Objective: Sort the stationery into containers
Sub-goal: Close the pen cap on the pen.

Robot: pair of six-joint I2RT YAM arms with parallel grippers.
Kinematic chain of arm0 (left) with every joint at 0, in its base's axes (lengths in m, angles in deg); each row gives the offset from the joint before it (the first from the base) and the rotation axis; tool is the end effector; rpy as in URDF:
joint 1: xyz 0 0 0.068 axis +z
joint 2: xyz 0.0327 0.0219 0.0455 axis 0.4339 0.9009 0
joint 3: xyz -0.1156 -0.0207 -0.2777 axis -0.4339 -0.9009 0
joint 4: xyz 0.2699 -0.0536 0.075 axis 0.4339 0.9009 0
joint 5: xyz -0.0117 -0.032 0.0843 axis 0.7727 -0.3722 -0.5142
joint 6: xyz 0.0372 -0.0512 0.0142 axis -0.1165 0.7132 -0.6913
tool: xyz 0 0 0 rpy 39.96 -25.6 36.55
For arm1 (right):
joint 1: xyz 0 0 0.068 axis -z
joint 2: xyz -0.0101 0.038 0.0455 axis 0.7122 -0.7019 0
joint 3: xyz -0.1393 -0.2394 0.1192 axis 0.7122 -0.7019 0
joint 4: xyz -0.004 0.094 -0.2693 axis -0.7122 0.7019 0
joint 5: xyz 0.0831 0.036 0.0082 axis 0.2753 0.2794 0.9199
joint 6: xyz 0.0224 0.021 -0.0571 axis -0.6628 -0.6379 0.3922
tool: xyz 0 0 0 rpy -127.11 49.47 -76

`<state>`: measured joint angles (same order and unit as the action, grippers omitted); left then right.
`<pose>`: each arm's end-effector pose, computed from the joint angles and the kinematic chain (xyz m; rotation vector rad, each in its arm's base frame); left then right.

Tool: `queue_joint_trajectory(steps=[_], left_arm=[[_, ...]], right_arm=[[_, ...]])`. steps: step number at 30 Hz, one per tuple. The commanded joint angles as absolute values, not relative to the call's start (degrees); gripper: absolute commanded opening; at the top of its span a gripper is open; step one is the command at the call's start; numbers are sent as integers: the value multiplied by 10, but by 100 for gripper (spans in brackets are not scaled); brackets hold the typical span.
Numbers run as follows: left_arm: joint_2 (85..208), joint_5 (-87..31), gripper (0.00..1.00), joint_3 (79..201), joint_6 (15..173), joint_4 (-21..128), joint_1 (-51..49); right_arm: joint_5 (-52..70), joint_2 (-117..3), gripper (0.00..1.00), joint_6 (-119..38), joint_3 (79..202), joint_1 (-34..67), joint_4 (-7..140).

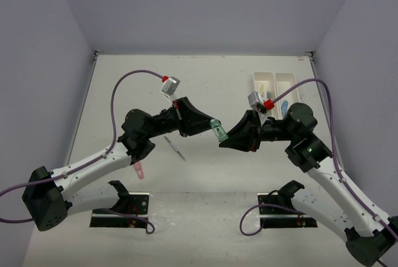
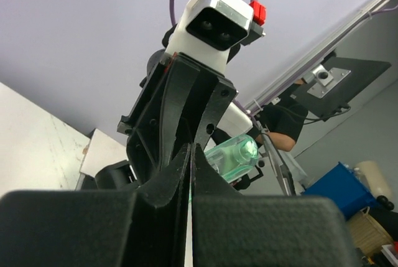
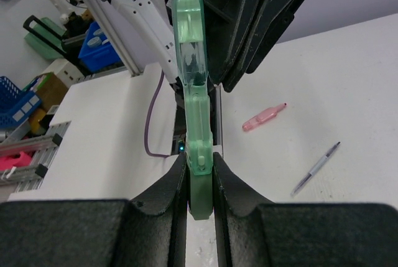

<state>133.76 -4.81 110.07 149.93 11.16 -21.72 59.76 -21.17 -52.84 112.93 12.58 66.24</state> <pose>0.1606 -0.2140 0.3840 0.3478 1.4669 -2.0134 0.1283 0.1341 0.3982 -1.0571 1.3993 1.4533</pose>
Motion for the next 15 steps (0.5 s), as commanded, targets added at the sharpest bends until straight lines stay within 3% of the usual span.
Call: queue_joint_trajectory(steps=[1,3,4,6,15], left_arm=[[1321,-90,11,1132,1425,196,-221],[1308,-126,22,1146,1385,249,-220],[1299,-152,36,1155,1360,280,-221],[1271,-216,52,1182,1294,350,-219],[1221,-272,49,1200,1214,403,-214]], right_arm=[[591,-211,0,-564,1153,127,628],[592,-208,0,-572,1150,127,615],[592,-206,0,-572,1148,127,614],[587,-202,0,-569,1142,127,618],[575,-198,0,-578,1125,126,607]])
